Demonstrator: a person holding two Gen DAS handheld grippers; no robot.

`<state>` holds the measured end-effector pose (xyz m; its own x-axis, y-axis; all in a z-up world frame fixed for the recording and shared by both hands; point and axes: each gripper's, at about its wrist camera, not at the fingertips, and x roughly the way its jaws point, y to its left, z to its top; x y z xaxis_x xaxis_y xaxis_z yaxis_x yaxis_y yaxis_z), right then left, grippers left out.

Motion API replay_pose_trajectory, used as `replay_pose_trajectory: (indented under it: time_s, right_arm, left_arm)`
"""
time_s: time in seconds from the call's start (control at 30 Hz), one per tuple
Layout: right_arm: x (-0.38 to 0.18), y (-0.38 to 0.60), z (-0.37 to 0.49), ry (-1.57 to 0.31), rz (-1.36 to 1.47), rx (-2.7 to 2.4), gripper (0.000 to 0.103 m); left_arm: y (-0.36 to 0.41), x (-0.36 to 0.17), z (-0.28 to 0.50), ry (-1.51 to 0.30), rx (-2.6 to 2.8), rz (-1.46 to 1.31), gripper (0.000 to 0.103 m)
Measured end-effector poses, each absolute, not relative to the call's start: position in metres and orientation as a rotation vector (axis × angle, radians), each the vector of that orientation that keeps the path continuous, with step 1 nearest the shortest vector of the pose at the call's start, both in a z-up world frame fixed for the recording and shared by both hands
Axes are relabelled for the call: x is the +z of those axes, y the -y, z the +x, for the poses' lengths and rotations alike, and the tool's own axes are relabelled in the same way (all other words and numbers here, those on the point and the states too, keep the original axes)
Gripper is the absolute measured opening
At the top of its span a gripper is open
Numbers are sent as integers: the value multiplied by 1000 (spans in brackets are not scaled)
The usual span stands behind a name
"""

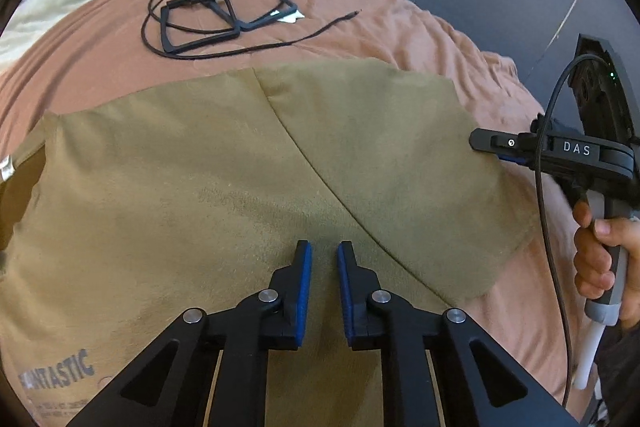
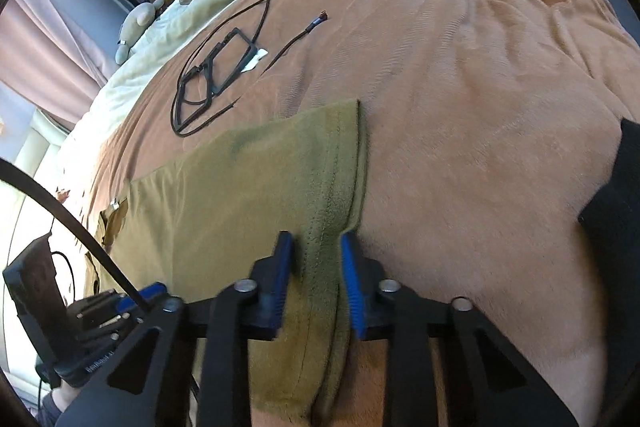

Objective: Fold small clothes
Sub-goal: 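Grasp the unfolded side edge of the olive T-shirt with the right tool, then lift the side and sleeve with the right tool and fold onto the shirt body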

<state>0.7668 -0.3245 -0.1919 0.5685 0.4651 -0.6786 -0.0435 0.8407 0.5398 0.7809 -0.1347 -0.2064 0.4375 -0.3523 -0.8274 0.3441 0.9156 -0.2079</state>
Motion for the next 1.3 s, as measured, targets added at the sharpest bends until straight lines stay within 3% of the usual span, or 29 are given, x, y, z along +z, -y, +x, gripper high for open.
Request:
replay_pose_trajectory:
  time_s: [0.23, 0.77, 1.3]
  right_arm:
    - [-170, 310, 760, -874, 499, 324, 3]
    - [-106, 263, 734, -801, 423, 407, 2]
    - [-85, 207, 712, -791, 378, 496, 2]
  left_arm:
    - [132, -205, 784, -1035, -437, -47, 15]
    - [147, -200, 771, -1102, -510, -154, 15]
    - [52, -164, 734, -1043, -331, -190, 15]
